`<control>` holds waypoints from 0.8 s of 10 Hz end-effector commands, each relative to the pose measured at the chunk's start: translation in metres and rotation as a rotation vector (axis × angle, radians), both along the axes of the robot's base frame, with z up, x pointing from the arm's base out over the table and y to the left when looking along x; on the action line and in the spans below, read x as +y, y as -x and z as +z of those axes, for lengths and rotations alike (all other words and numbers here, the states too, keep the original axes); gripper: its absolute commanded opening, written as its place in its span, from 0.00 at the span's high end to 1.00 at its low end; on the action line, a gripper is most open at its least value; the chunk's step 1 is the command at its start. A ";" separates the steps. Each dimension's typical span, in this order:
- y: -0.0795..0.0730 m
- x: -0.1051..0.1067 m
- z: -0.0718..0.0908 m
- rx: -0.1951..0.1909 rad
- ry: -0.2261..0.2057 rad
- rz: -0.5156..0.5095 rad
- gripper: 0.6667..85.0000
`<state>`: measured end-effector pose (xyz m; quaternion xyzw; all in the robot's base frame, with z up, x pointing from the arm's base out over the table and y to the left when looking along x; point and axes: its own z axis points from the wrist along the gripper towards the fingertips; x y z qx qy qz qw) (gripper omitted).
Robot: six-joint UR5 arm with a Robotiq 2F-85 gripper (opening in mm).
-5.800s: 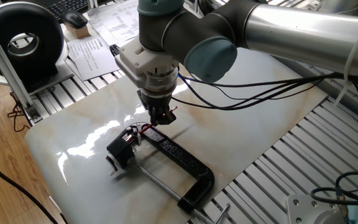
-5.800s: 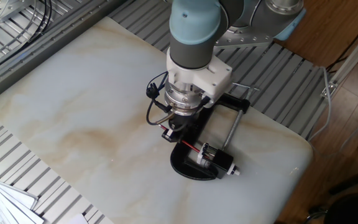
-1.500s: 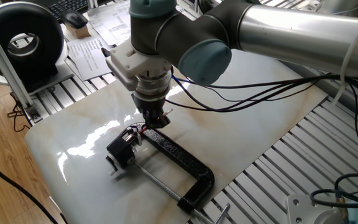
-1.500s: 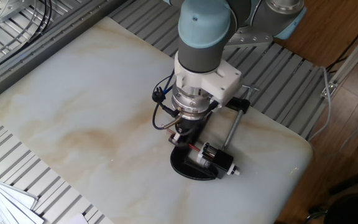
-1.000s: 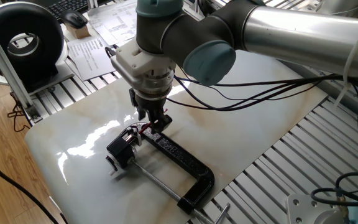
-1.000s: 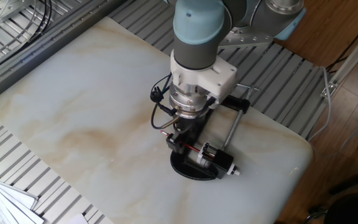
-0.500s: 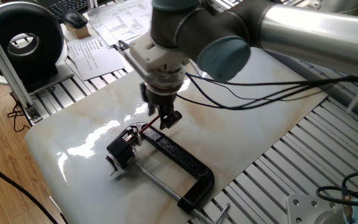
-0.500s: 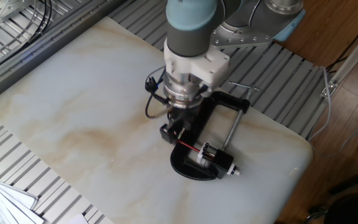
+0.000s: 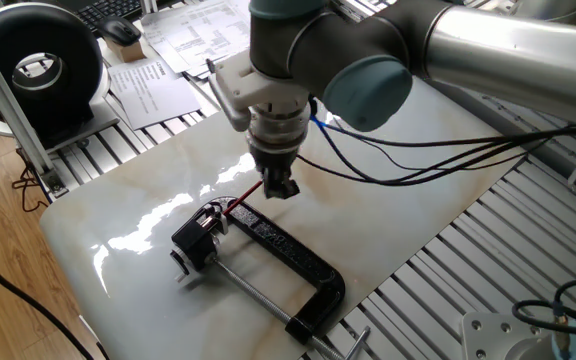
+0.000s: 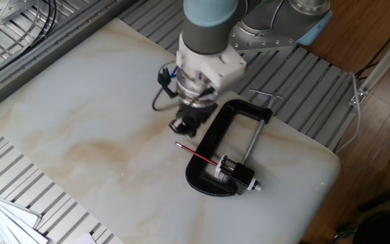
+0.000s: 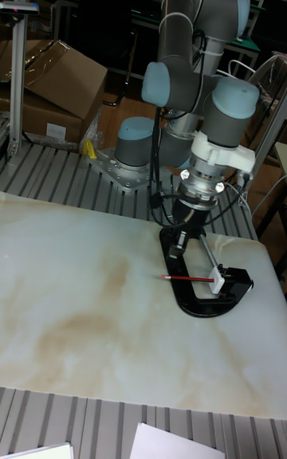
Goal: Insert the pencil into the pencil sharpener
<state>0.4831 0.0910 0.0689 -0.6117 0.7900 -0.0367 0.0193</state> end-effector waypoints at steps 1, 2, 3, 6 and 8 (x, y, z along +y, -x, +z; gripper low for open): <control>0.016 -0.040 0.004 -0.001 0.013 -0.054 0.99; 0.024 -0.027 0.003 0.029 -0.040 -0.145 0.99; 0.022 -0.026 0.003 0.021 -0.049 -0.232 0.99; 0.015 -0.032 -0.009 -0.032 0.009 -0.362 0.99; 0.017 -0.050 -0.007 0.007 -0.029 -0.296 0.99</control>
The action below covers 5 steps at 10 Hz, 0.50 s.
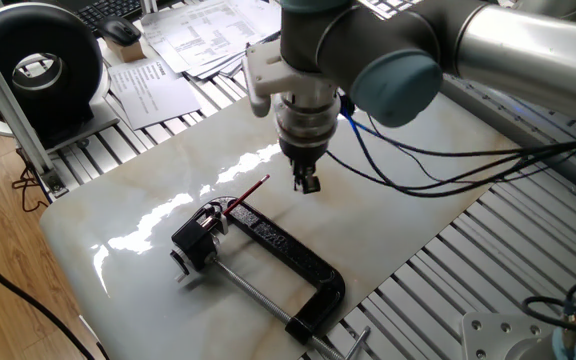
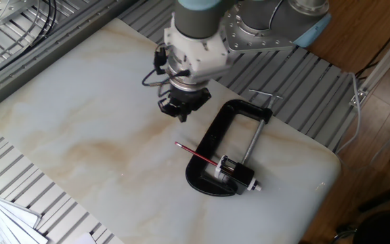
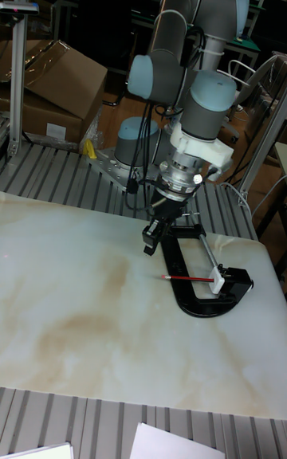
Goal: Insert the pencil into the pencil sharpener
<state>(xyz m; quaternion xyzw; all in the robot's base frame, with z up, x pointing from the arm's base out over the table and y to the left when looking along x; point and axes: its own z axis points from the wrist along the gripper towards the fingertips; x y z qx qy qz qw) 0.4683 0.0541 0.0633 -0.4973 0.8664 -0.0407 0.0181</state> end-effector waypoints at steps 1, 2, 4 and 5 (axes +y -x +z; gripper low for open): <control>-0.003 -0.014 -0.001 -0.007 -0.027 -0.025 0.99; -0.002 -0.012 -0.001 -0.008 -0.037 -0.075 0.99; -0.006 -0.022 0.000 -0.036 -0.017 -0.289 0.99; -0.009 -0.019 -0.001 -0.072 -0.015 -0.412 0.99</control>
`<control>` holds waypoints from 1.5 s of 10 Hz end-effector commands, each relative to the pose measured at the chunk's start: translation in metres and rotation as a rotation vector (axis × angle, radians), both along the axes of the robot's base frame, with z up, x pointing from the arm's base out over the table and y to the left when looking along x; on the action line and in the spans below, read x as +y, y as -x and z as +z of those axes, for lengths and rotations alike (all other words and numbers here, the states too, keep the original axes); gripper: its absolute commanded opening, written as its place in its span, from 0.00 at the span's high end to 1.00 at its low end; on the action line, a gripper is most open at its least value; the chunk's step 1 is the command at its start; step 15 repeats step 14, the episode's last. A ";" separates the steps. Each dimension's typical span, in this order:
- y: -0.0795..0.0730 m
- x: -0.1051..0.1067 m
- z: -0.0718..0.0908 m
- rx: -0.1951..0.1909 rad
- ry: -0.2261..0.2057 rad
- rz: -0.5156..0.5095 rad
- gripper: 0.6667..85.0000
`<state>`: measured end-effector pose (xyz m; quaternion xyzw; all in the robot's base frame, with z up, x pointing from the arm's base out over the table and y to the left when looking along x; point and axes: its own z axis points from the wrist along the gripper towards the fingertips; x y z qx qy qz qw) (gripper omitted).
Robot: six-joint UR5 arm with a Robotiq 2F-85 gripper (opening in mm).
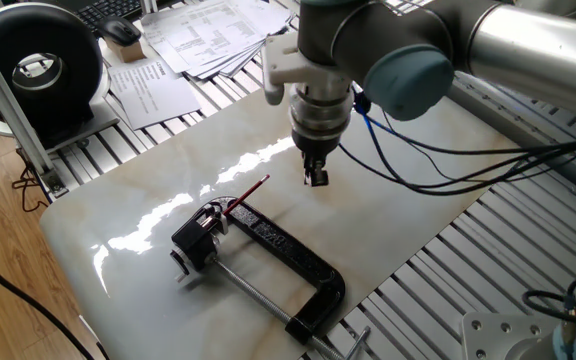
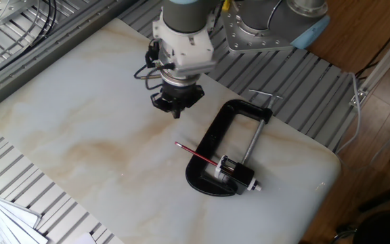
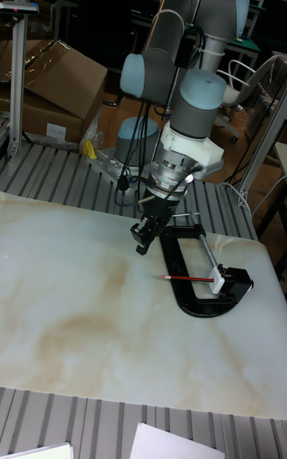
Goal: Insert the pencil into the pencil sharpener
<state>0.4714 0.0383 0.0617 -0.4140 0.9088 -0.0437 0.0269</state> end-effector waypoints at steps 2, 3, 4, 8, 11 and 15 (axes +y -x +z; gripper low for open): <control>0.001 -0.021 -0.003 -0.029 0.000 -0.292 0.99; -0.003 -0.037 -0.002 -0.021 0.017 -0.286 0.99; -0.007 -0.052 -0.001 -0.017 0.027 -0.259 0.99; 0.001 -0.085 0.004 0.044 0.017 -0.257 0.99; 0.021 -0.068 -0.005 0.129 -0.048 -0.385 0.99; 0.021 -0.070 -0.009 0.127 -0.050 -0.381 0.99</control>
